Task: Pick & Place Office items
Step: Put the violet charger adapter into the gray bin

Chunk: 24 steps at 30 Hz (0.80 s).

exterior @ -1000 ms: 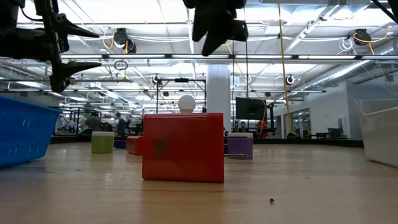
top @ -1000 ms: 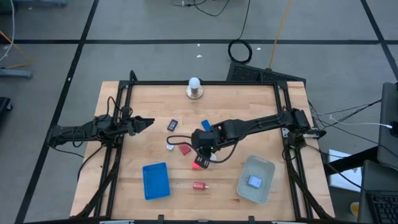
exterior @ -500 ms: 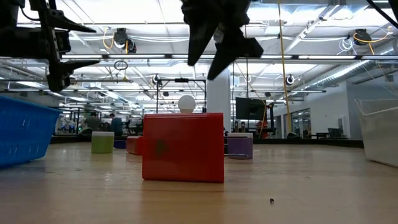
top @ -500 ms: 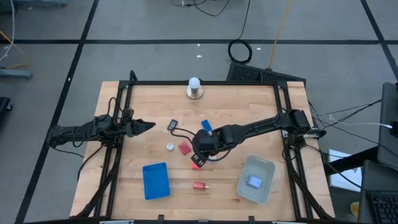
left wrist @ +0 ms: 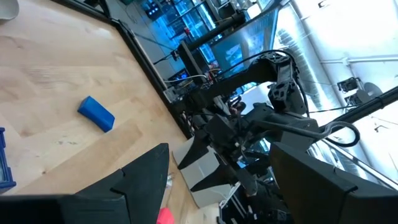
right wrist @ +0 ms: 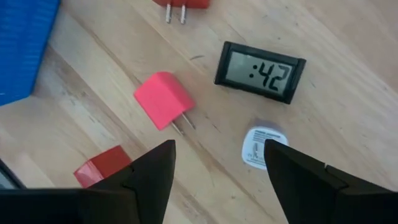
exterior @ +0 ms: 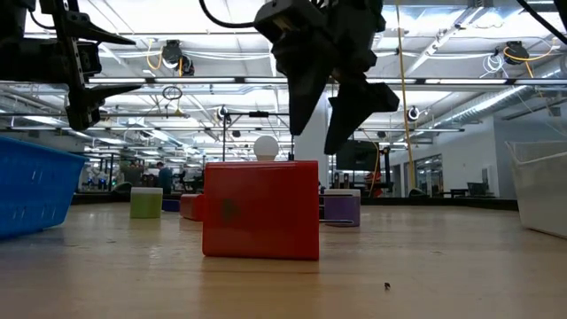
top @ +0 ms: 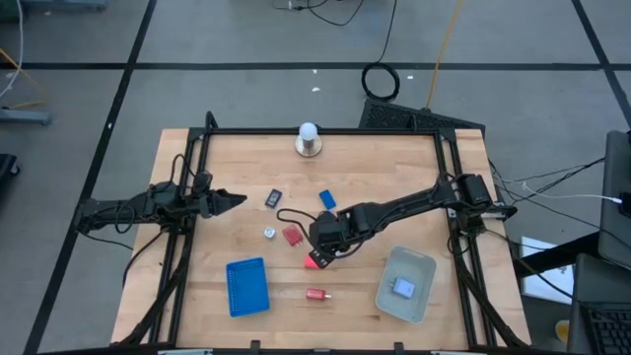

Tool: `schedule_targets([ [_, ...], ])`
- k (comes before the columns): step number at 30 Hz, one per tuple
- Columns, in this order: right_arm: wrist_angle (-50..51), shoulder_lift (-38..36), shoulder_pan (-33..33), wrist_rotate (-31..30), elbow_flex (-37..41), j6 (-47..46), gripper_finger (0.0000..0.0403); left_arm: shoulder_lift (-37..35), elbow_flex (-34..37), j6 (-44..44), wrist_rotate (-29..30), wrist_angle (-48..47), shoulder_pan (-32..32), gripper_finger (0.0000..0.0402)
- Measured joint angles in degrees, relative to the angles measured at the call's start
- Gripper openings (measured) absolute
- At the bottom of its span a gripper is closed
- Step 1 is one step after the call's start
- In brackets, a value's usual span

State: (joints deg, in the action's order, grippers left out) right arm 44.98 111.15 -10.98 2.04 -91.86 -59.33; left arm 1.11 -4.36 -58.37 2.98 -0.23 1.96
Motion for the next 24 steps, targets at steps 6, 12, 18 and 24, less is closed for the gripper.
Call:
schedule_targets([
  [6,0.06,0.00,0.00,-0.24,0.16,0.38,0.0240,0.01,0.00,0.15,0.00,0.00,0.00,0.0278],
  [12,0.31,0.00,0.04,-0.50,0.16,1.49,0.0242,0.00,0.00,0.15,0.00,0.00,0.00,0.0278],
  [18,0.73,0.00,0.04,-2.01,0.16,2.59,0.0243,0.00,0.00,0.15,-0.02,0.00,0.00,0.0278],
  [24,0.72,0.00,0.11,-3.51,0.16,2.99,0.0243,0.01,0.00,0.43,-0.02,0.00,0.00,0.0278],
])
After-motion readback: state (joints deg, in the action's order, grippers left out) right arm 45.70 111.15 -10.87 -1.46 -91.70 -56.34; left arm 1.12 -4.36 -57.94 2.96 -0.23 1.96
